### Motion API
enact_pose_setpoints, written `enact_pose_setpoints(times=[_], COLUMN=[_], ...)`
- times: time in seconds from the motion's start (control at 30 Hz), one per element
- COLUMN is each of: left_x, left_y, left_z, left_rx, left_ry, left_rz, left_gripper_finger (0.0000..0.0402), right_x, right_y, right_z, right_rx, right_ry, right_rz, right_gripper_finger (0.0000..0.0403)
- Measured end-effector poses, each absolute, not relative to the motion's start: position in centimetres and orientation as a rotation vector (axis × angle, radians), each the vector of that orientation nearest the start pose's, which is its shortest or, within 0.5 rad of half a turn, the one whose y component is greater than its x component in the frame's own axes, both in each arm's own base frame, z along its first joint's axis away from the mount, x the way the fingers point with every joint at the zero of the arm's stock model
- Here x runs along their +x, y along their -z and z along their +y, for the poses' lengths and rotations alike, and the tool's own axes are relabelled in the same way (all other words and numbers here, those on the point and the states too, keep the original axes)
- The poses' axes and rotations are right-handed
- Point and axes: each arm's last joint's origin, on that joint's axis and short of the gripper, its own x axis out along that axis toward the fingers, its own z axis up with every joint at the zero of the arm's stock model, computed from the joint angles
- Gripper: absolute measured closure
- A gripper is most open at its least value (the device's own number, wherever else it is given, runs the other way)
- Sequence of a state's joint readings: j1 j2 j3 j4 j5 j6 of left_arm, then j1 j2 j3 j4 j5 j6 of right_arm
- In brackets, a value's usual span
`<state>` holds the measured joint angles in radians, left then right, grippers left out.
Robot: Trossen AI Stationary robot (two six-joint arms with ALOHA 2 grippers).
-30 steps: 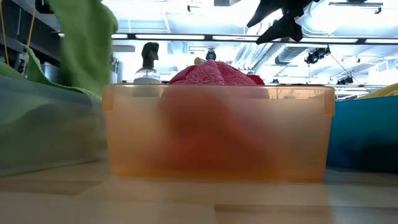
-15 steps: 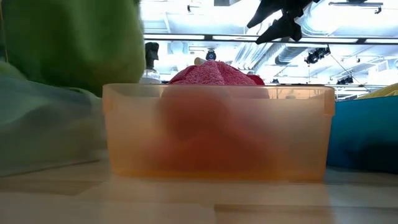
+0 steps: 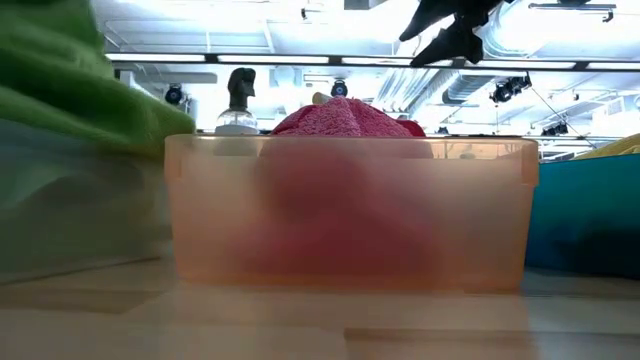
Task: Sort microfiber towel by color & place in baskets
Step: Put the green towel into the white bin
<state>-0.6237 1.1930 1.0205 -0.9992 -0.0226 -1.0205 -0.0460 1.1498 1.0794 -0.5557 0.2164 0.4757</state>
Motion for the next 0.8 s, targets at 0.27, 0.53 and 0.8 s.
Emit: enact_pose_setpoints(times=[0.27,0.53,0.8], left_x=[17.1,19.4,20.6], left_y=[-23.2,-23.7,-23.2], left_z=[-11.1,-9.4,-6.8], left_rx=[-0.593,-0.545,-0.571], left_ry=[-0.174,-0.128,-0.136], left_rz=[1.372,1.197,1.232], left_gripper_finger=[0.0401,0.0397,0.0333], right_x=[21.8,19.9,19.8], right_y=[-36.1,-37.4,-37.1], right_z=[-1.3,-1.3,-1.2], right_rx=[0.390,0.393,0.406], right_ry=[0.297,0.309,0.277], right_rz=[0.368,0.299,0.331], right_gripper_finger=[0.0151,0.0151,0.0151])
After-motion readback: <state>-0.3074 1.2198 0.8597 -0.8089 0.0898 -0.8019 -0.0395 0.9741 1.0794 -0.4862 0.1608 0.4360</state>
